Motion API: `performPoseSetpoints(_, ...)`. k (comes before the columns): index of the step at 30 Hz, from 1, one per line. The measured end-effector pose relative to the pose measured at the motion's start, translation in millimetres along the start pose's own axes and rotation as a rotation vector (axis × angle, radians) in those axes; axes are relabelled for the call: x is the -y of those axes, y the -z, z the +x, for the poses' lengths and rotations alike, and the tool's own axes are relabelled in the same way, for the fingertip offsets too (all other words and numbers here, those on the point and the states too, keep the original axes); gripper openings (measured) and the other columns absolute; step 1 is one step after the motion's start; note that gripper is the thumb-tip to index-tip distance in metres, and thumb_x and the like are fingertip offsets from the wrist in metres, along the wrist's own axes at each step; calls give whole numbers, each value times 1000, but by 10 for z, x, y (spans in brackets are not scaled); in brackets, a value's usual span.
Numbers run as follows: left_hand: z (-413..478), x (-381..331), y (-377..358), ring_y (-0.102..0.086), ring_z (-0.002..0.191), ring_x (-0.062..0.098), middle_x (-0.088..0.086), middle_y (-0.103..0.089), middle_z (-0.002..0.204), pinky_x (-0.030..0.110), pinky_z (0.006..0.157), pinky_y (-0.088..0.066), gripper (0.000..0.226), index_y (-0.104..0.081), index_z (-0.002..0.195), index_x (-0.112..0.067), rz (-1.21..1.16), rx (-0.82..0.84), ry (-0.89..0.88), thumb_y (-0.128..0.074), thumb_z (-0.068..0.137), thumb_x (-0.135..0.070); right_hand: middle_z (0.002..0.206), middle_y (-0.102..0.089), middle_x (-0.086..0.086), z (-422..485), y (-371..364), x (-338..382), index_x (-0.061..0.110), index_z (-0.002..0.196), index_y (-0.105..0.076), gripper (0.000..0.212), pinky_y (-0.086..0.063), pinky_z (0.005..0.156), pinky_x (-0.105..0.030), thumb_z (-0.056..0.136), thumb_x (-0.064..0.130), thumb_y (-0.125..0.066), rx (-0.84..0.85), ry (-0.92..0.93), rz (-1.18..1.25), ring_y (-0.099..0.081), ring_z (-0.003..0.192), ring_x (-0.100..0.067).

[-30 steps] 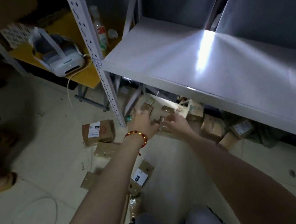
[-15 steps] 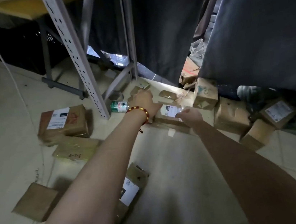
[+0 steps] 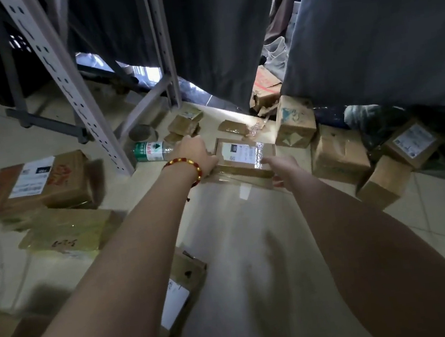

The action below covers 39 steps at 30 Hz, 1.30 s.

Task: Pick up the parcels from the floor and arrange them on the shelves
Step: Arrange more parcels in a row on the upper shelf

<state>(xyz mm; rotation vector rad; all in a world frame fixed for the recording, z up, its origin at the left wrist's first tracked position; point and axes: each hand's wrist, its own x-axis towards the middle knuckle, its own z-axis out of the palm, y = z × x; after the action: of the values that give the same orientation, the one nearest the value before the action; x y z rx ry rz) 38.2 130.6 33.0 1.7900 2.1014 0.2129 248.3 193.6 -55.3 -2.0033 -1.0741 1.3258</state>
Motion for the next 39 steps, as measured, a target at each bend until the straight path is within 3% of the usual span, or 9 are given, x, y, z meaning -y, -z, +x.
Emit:
performPoseSetpoints(3, 44, -2, -4, -50, 114, 29, 12, -52, 126, 45, 97, -48, 46, -54, 126, -12, 98, -7, -51, -61, 89, -39, 102, -57, -7, 129, -186, 17, 9, 121, -60, 44, -48, 59, -30, 84, 31, -70, -18, 34, -26, -56, 85, -24)
performPoseSetpoints(6, 79, -15, 45, -47, 118, 29, 12, -49, 129, 44, 99, -46, 45, -53, 127, -11, 123, -60, -107, -59, 90, -36, 101, -61, -3, 212, -321, -43, 16, 110, -63, 30, -42, 71, -27, 84, 30, -70, -27, 164, -222, -56, 89, -22)
performPoseSetpoints(9, 93, 42, 17, -46, 120, 28, 12, -48, 132, 45, 99, -47, 46, -51, 130, -12, 150, -67, -104, -58, 91, -35, 116, -67, -9, 293, -440, -178, 15, 117, -65, 34, -45, 77, -26, 84, 23, -67, -22, 227, -338, -62, 104, -29)
performPoseSetpoints(12, 123, 147, -67, -48, 119, 28, 11, -48, 132, 43, 99, -47, 48, -50, 132, -13, 206, -35, -87, -59, 92, -36, 137, -51, -9, 427, -458, -343, 16, 128, -55, 49, -48, 94, -36, 82, 30, -66, -84, 243, -645, -51, 120, -35)
performPoseSetpoints(16, 185, 256, -85, -47, 121, 28, 10, -47, 133, 43, 98, -47, 50, -48, 134, -13, 227, -26, -65, -59, 91, -37, 151, -32, -4, 602, -359, -476, 18, 142, -38, 65, -43, 96, -39, 83, 24, -63, -27, 281, -985, -35, 131, -32)
performPoseSetpoints(21, 213, 306, -178, -48, 121, 27, 10, -48, 132, 41, 96, -48, 50, -49, 133, -13, 243, -3, -45, -58, 91, -39, 148, -35, -5, 755, -223, -459, 20, 148, -30, 72, -43, 96, -40, 85, 28, -63, -21, 329, -1057, -37, 131, -32)
performPoseSetpoints(28, 279, 245, -253, -49, 117, 26, 10, -50, 128, 40, 97, -48, 44, -52, 128, -13, 214, 28, -36, -58, 91, -36, 133, -39, -7, 843, -260, -369, 18, 126, -60, 51, -38, 97, -36, 82, 43, -72, -143, 433, -1182, -35, 127, -27)
performPoseSetpoints(35, 248, 46, -324, -45, 119, 27, 11, -50, 124, 41, 101, -45, 36, -56, 121, -12, 215, 30, -76, -55, 94, -35, 149, -33, -11, 876, -209, -356, 16, 122, -66, 59, -35, 108, -37, 78, 54, -70, -119, 402, -1093, -27, 139, -28)
performPoseSetpoints(39, 242, -71, -400, -41, 126, 27, 11, -49, 128, 42, 104, -42, 36, -56, 123, -12, 233, 34, -99, -54, 94, -34, 144, -38, -8, 833, -182, -374, 21, 116, -69, 57, -36, 108, -37, 70, 53, -77, -81, 375, -1059, -27, 140, -25)
